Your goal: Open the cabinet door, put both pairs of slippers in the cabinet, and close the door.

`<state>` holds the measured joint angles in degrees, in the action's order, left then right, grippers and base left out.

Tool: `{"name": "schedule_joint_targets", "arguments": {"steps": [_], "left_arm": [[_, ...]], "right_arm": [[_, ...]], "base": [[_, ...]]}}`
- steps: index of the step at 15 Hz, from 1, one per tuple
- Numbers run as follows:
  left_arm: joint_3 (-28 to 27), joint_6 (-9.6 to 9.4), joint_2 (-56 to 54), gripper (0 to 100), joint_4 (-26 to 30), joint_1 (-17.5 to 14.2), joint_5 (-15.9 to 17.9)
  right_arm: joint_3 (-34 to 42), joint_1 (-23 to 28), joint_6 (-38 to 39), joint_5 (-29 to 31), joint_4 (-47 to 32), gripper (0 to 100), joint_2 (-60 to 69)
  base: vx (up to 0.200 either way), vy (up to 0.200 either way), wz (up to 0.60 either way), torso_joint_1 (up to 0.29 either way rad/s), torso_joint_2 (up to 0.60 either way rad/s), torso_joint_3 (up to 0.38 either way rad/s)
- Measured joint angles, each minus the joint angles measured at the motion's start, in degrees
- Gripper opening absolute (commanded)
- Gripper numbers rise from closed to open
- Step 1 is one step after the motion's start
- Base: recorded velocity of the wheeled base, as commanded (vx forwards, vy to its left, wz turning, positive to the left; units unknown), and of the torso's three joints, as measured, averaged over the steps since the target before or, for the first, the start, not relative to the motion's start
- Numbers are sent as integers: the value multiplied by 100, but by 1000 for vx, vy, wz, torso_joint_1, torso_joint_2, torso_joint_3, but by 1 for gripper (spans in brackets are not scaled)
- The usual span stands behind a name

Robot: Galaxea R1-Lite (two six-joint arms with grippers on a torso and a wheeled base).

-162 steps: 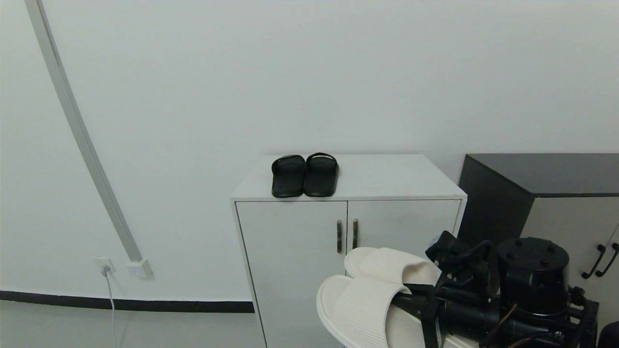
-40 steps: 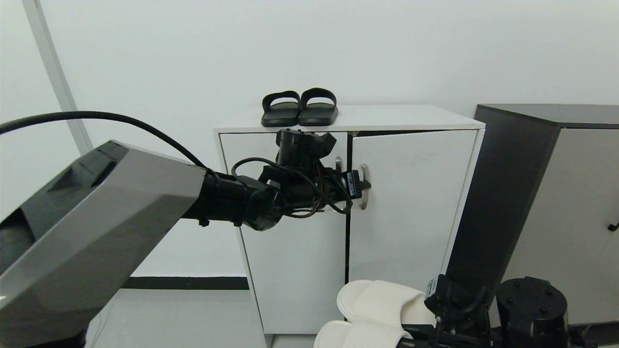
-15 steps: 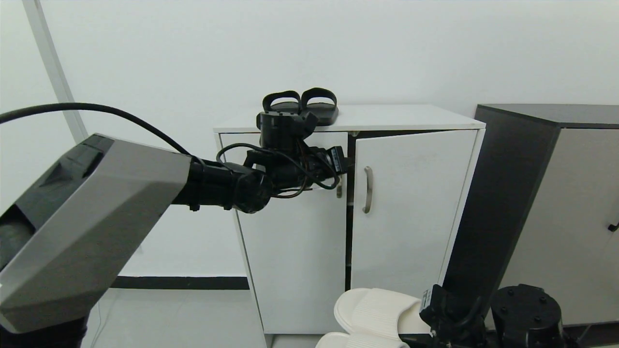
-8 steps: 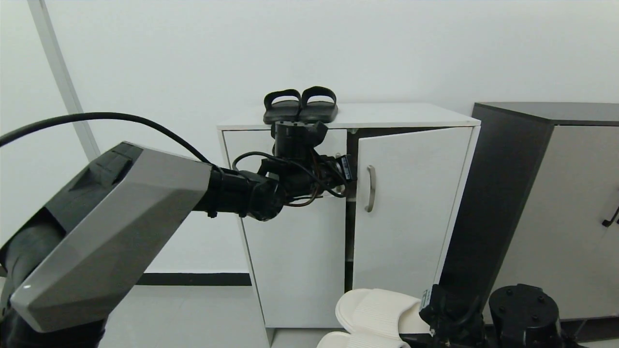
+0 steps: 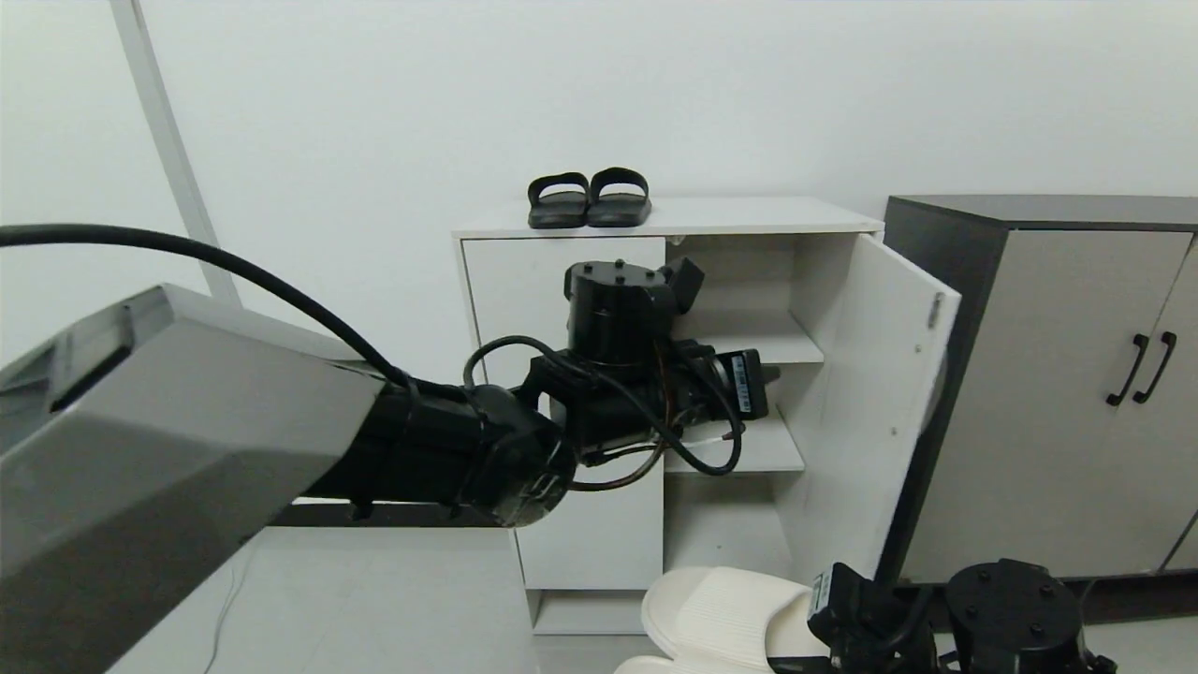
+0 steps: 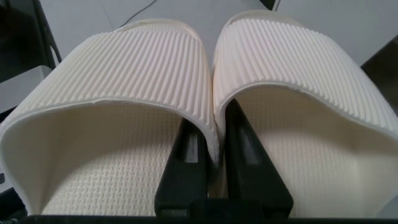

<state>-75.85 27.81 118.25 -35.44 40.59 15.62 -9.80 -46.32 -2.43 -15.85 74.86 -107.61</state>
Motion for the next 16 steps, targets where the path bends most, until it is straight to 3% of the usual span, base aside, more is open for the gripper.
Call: {"name": "schedule_joint_targets", "arguments": {"steps": [3,7,10,11,13,15,16], "left_arm": [[935,-9,-673,0,-260,-556,-79],[3206,-206,-2402,0,-602,-1325,-73],[4575,-296,-4168,0,-389,-1629,-101],[4804,-315,-4752,0,-48,-1685,-122],[5097,-483,-6244,0,1368,-1880,-205],[5224,-866,-7451,0,2664,-2208,-427],[5320,-1141,-8069,0,3244,-2503,-774]], "right_arm": [[16,30,-4,6,33,0,-11],[-128,195,9,6,158,0,-83],[-152,239,0,12,265,0,-144],[-152,236,0,12,276,0,-154],[-146,239,-2,15,276,0,-163],[-144,239,-2,9,276,0,-168],[-144,239,-2,6,279,0,-188]], "base": [[0,0,0,0,0,0],[0,0,0,0,0,0],[0,0,0,0,0,0],[0,0,0,0,0,0],[0,0,0,0,0,0],[0,0,0,0,0,0],[0,0,0,0,0,0]]}}
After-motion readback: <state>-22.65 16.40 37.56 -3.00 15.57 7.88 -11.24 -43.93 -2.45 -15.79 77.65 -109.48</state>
